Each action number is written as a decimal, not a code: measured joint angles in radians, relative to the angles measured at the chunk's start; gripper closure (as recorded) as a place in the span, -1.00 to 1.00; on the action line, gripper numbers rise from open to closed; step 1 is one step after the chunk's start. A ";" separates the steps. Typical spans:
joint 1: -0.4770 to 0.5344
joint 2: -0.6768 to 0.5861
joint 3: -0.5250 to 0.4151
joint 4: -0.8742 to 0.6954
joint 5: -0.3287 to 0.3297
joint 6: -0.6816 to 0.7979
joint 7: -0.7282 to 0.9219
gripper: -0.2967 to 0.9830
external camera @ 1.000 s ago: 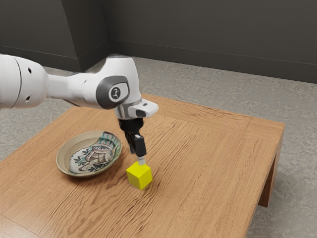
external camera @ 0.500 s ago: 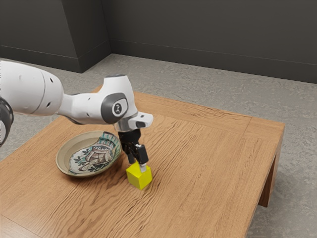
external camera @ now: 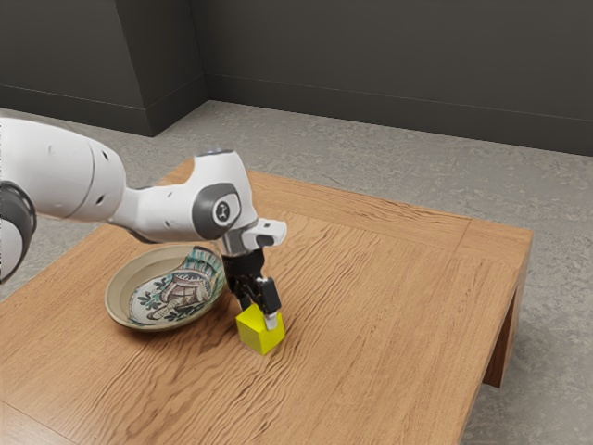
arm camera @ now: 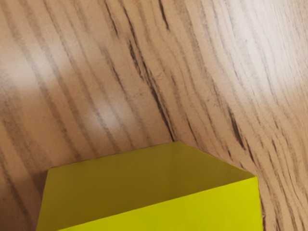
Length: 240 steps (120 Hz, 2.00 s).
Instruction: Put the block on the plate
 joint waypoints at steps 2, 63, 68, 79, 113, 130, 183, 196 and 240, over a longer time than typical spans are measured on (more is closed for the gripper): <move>0.000 0.002 0.000 0.000 0.000 0.000 0.000 -0.54; -0.018 0.044 0.001 0.007 0.016 0.041 -0.006 -0.28; -0.018 0.044 0.002 0.007 0.018 0.043 -0.007 -0.27; -0.018 0.046 0.002 0.007 0.021 0.046 -0.008 -0.28; -0.015 -0.022 0.002 -0.001 0.022 0.039 -0.007 -0.20; -0.005 -0.087 0.009 -0.007 0.030 0.023 -0.008 -0.20; 0.073 -0.119 0.140 0.006 0.070 -0.003 -0.015 -0.20; 0.092 -0.074 0.169 0.023 0.071 -0.004 -0.015 -0.18; 0.149 0.067 0.210 0.117 0.072 -0.008 -0.016 -0.24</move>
